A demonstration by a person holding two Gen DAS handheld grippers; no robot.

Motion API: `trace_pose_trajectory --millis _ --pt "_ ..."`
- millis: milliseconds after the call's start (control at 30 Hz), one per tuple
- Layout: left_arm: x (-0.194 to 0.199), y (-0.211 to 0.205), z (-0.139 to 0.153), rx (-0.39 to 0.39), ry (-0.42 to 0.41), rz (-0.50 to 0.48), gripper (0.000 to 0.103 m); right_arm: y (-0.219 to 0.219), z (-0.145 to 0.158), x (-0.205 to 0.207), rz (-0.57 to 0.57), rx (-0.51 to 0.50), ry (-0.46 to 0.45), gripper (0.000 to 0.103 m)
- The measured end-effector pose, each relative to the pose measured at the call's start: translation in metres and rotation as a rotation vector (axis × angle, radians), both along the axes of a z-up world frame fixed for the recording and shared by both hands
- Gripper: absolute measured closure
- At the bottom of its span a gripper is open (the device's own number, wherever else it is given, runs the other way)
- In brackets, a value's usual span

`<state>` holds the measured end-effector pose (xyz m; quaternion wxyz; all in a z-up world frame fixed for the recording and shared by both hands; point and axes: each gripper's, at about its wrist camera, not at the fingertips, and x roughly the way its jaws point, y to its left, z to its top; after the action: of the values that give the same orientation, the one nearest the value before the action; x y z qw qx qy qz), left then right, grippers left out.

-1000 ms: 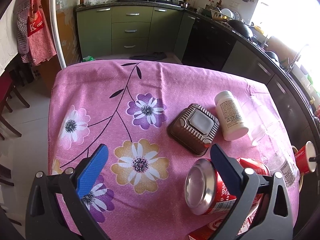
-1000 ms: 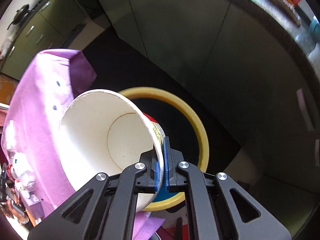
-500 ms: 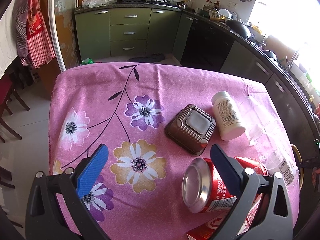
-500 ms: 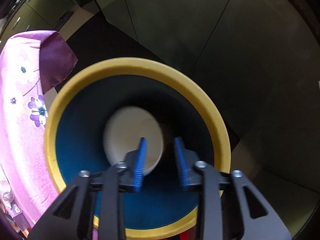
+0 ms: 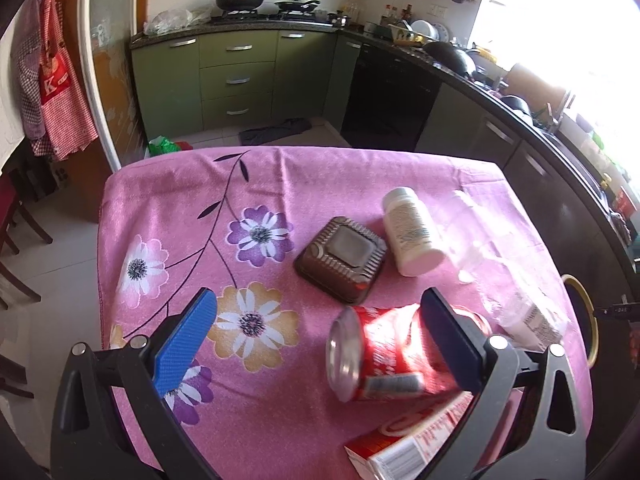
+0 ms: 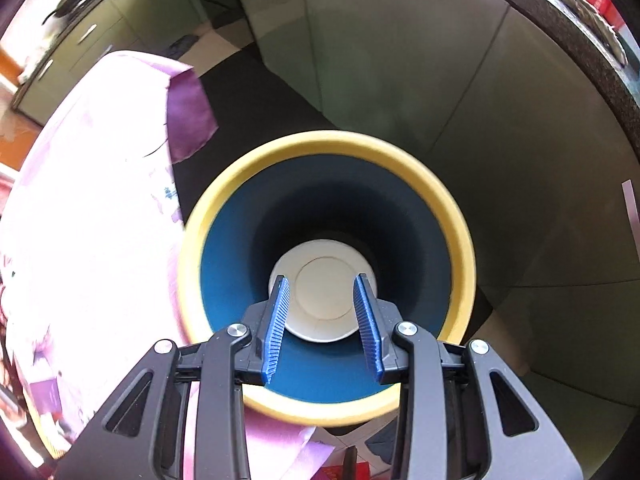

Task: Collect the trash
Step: 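Lower the left tool onto the orange foam net sleeve and grasp it, then carry the orange sleeve over the bin and open the left tool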

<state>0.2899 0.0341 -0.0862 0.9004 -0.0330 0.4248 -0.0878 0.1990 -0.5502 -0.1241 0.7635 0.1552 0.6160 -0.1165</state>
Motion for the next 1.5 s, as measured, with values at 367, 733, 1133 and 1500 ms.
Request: trace_pose_trajectory --millis 367,733,1133,1500 --pt "-0.106 -0.027 0.001 0.074 0.23 -0.241 0.006 0.008 0.009 -0.005 0.04 0.033 -0.053 0.067" --pt "-0.14 -0.024 -0.056 0.089 0.408 -0.233 0.006 0.03 -0.005 -0.002 0.1 0.075 -0.055 0.067" --pt "-0.145 -0.018 -0.063 0.087 0.423 -0.258 0.085 0.032 -0.011 -0.004 0.096 0.081 -0.055 0.067" --pt "-0.157 -0.042 -0.003 0.105 0.292 -0.349 0.09 0.022 -0.008 -0.008 0.091 0.105 -0.091 0.067"
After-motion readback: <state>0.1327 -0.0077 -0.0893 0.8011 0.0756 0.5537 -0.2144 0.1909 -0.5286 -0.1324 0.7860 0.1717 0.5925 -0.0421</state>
